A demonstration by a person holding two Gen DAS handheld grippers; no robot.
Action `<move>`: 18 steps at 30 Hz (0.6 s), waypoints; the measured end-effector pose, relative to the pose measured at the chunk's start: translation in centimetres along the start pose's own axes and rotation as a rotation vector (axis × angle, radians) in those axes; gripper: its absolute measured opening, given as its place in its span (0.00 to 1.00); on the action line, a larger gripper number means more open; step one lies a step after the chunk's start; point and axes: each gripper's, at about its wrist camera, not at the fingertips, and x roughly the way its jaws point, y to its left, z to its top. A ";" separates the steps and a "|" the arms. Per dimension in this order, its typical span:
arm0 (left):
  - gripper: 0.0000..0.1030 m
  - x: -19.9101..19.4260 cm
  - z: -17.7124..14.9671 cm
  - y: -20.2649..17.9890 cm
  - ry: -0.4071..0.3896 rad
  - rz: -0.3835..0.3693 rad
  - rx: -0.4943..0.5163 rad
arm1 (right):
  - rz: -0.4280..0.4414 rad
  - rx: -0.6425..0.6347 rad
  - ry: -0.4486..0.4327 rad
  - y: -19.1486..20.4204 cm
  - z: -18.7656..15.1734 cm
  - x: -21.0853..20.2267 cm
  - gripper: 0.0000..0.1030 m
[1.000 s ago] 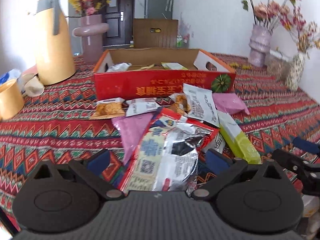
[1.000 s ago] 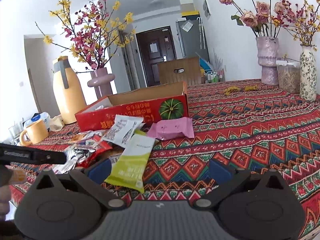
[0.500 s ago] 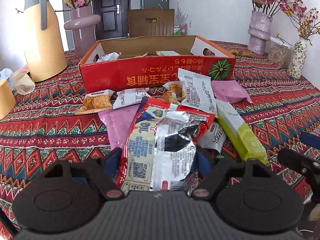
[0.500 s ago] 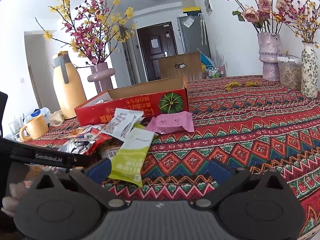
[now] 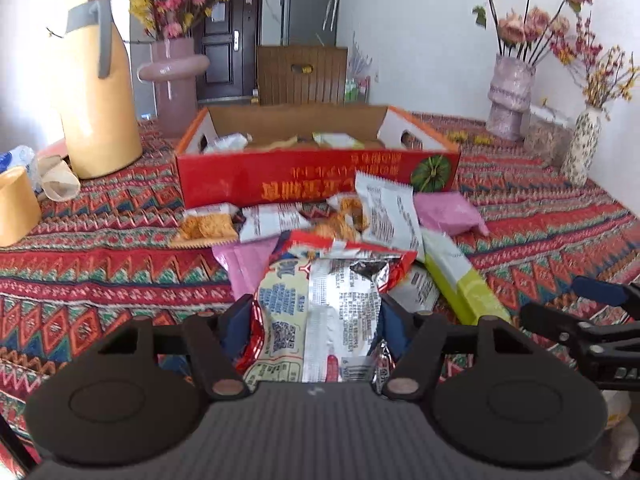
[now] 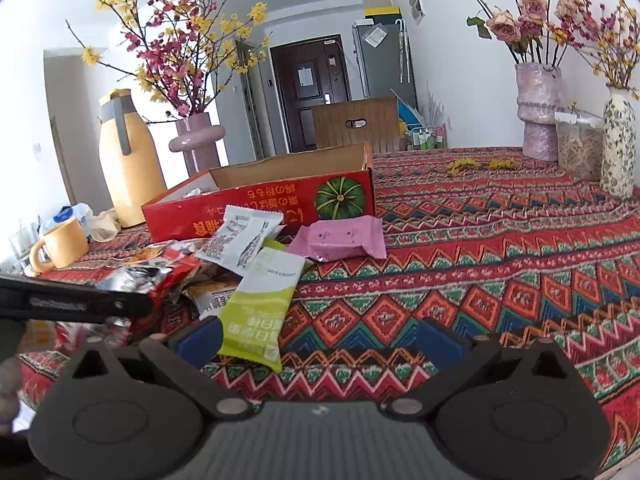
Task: Organize snacks
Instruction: 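Grasp another green-and-white bar with the right tool while the left tool holds the bag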
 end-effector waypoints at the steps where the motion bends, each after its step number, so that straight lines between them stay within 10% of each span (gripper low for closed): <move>1: 0.64 -0.3 0.1 0.1 -0.012 0.000 -0.002 | 0.005 -0.006 0.000 0.2 0.3 0.1 1.00; 12: 0.63 -1.7 0.9 1.9 -0.063 0.017 -0.050 | -0.010 -0.021 0.140 2.3 2.9 5.6 0.98; 18: 0.63 -1.9 0.9 2.6 -0.074 0.024 -0.066 | 0.029 0.032 0.191 2.1 3.5 7.5 0.70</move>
